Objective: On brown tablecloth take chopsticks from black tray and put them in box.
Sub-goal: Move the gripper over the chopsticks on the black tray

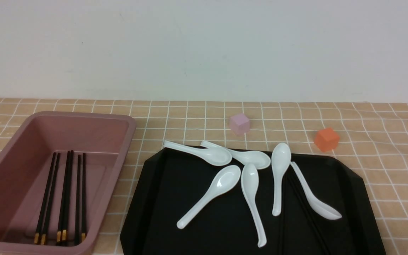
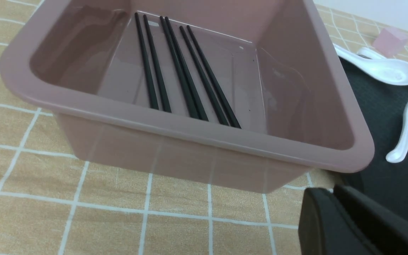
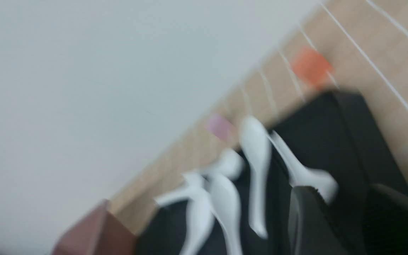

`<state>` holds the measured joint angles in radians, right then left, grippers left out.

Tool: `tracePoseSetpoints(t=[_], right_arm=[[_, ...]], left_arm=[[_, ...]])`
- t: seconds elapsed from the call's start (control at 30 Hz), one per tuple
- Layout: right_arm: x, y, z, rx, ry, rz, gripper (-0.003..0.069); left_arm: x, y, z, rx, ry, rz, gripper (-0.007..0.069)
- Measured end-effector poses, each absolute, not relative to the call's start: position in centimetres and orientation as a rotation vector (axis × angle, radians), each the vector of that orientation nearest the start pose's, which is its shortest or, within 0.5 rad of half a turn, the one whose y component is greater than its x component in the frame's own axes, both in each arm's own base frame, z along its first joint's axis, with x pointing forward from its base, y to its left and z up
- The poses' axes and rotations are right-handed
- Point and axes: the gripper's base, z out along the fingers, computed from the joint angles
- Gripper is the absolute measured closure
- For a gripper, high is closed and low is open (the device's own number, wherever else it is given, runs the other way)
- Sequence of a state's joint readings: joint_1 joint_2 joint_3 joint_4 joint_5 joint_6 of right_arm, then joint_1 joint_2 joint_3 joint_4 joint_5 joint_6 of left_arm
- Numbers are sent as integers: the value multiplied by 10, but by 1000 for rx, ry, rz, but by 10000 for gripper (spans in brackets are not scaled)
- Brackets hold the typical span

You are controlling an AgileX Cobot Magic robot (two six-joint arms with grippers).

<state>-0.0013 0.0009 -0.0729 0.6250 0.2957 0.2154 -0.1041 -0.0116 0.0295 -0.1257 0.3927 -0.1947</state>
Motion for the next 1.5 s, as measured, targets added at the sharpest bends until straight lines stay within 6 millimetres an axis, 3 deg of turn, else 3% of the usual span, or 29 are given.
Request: tracePoseSetpoints(t=[0.03, 0.1, 0.13, 0.27, 0.3, 0.4, 0.53, 0.57, 0.67, 0.83, 0.93, 1.1, 1.23, 1.4, 1.5], right_arm=[[50, 16, 241, 476, 1612, 710, 438], [51, 17, 260, 418, 1640, 665, 466], [56, 19, 278, 356, 1710, 609, 512], [79, 22, 298, 269, 2002, 512, 647], [97, 25, 295, 266, 2203, 517, 669], [123, 36, 274, 221, 2500, 615, 665], [144, 61, 254, 70, 2635, 834, 654], [151, 79, 249, -10, 2646, 943, 652], [159, 114, 239, -112, 2663, 1025, 650], [172, 158, 221, -147, 2764, 941, 645], [191, 183, 202, -97, 2876, 745, 628], [219, 190, 185, 32, 2933, 478, 543], [231, 187, 179, 106, 2937, 297, 424], [236, 185, 180, 132, 2912, 243, 317], [237, 186, 177, 144, 2913, 243, 305]], left_arm=[[51, -10, 169, -164, 1897, -328, 574], [51, -10, 169, -164, 1897, -328, 574], [51, -10, 169, -164, 1897, -328, 574], [51, -10, 169, -164, 1897, -328, 574], [51, -10, 169, -164, 1897, -328, 574], [51, -10, 169, -164, 1897, -328, 574], [51, -10, 169, -164, 1897, -328, 574], [51, -10, 169, -164, 1897, -328, 574], [51, -10, 169, -164, 1897, -328, 573], [51, -10, 169, -164, 1897, -328, 566], [51, -10, 169, -164, 1897, -328, 563], [51, -10, 169, -164, 1897, -328, 554], [51, -10, 169, -163, 1897, -327, 550], [51, -10, 169, -163, 1897, -327, 546], [51, -10, 169, -163, 1897, -327, 546]])
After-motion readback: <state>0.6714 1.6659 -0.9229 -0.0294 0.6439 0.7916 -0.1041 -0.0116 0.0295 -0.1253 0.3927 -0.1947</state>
